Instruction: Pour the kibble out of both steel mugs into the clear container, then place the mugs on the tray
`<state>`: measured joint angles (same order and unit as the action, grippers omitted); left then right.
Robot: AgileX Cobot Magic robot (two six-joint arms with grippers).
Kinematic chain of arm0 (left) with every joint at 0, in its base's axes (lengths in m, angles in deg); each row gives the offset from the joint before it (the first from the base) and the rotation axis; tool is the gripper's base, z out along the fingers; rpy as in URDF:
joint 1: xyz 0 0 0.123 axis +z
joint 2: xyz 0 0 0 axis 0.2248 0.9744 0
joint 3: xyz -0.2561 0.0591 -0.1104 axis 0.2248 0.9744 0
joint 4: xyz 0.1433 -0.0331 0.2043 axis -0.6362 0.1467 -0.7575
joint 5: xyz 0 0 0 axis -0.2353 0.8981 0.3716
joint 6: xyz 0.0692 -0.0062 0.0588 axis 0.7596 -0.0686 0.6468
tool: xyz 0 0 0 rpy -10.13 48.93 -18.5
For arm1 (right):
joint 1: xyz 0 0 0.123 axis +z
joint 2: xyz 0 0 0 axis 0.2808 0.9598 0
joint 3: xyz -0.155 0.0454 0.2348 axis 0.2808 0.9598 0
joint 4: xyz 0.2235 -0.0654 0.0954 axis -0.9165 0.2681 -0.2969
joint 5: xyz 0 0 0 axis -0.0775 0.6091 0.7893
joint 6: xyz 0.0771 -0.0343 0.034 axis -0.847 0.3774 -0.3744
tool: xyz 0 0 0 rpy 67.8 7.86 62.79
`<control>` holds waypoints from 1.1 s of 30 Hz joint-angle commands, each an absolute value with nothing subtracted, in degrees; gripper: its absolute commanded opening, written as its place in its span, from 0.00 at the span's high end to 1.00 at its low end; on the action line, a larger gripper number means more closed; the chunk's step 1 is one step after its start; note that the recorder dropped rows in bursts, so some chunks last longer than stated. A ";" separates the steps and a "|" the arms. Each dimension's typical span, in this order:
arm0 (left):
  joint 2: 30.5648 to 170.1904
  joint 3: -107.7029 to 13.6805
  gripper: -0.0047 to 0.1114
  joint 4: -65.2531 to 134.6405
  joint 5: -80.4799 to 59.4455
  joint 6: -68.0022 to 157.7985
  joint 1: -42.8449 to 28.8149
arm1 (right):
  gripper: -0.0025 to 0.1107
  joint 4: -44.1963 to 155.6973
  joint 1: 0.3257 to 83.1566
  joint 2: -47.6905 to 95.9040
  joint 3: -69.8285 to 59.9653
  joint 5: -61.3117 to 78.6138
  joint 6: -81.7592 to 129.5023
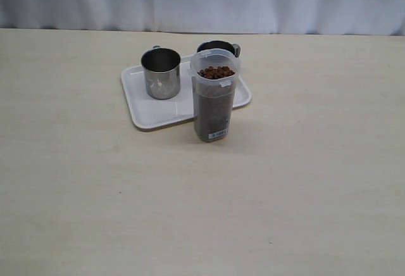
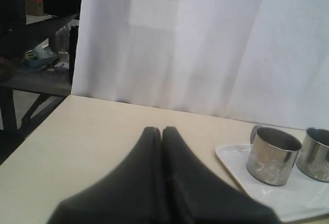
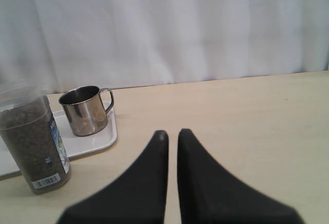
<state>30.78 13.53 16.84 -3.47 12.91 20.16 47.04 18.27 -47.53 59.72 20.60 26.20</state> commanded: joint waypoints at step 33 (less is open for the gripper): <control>30.56 13.68 0.96 48.60 0.73 54.59 20.38 | 0.93 46.96 18.47 -47.69 59.97 20.60 26.15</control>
